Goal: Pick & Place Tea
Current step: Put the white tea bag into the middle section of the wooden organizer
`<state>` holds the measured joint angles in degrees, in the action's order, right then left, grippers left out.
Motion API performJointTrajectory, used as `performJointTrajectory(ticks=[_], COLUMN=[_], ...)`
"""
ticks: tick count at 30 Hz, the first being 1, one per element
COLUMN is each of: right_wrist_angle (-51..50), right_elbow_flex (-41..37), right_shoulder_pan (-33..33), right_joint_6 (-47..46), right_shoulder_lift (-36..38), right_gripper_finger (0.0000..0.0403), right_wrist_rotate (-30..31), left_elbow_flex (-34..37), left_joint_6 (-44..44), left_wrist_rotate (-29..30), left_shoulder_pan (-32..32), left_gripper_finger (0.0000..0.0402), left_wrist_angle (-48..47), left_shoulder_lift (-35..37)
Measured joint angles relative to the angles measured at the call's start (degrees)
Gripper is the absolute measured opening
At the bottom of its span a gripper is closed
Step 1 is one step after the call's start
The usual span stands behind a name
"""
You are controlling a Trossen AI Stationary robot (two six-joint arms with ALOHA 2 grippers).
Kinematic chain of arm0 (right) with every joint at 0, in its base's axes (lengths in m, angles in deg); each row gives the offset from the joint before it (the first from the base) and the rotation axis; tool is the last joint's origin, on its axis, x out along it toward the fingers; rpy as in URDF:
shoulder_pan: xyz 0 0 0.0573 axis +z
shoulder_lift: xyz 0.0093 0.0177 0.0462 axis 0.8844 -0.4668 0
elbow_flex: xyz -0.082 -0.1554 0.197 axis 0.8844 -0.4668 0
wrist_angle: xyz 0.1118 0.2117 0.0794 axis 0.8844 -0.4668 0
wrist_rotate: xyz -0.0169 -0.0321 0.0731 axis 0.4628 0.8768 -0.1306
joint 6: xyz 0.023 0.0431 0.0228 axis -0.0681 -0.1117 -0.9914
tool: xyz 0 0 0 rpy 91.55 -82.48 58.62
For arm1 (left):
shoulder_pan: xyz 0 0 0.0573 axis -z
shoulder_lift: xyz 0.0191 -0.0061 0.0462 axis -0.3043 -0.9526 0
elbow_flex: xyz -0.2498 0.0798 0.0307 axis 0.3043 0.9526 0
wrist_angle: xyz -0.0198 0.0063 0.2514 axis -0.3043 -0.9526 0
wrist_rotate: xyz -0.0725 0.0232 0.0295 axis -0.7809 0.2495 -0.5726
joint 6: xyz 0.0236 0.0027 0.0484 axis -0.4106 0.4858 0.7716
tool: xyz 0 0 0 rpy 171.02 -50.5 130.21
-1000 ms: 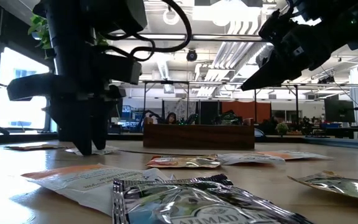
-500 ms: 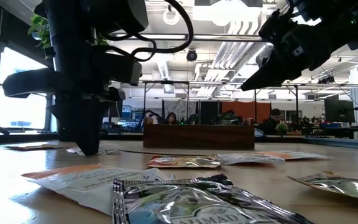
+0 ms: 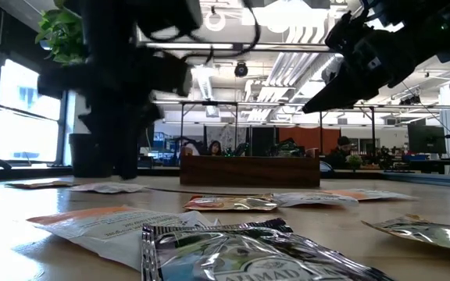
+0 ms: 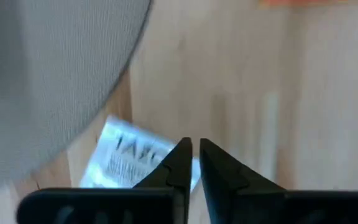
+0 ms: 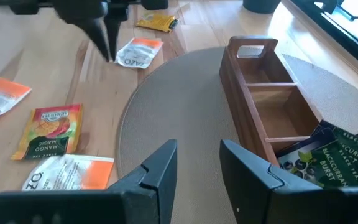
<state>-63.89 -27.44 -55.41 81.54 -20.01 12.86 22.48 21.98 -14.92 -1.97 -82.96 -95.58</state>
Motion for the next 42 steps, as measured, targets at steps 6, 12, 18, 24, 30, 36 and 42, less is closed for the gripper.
performJointTrajectory(ticks=[6, 12, 18, 24, 30, 36, 42], right_wrist_angle=[0.1, 0.0, 0.0, 0.3, 0.4, 0.5, 0.5], right_elbow_flex=[0.0, 0.0, 0.0, 0.0, 0.0, 0.0, 0.0], right_shoulder_pan=[0.0, 0.0, 0.0, 0.0, 0.0, 0.0, 0.0], right_joint_6=[0.0, 0.1, 0.1, 0.1, 0.0, 0.0, -0.1], right_shoulder_lift=[0.0, 0.0, 0.0, 0.0, 0.0, 0.0, 0.0], right_gripper_finger=[0.0119, 0.0119, 0.0119, 0.0119, 0.0119, 0.0119, 0.0119], right_wrist_rotate=[0.0, -0.2, -0.4, -0.4, -0.4, -0.4, -0.4], left_elbow_flex=[-0.4, 0.6, 2.8, 5.3, 4.7, -1.1, -6.8], left_joint_6=[0.9, 0.9, 1.8, 1.6, -0.6, -2.9, -1.2], left_wrist_rotate=[0.0, 2.3, 2.2, 0.0, 2.1, 7.4, 15.9], left_shoulder_pan=[0.1, 0.1, 0.0, 0.0, 0.0, -0.1, -3.0], left_gripper_finger=[0.0107, 0.0180, 0.0199, 0.0123, 0.0010, 0.0019, 0.0006], left_wrist_angle=[-0.6, -3.2, -0.9, 1.7, 1.5, -0.7, 2.6], left_shoulder_lift=[0.0, -1.6, -1.7, -1.6, -1.8, -0.9, 3.0])
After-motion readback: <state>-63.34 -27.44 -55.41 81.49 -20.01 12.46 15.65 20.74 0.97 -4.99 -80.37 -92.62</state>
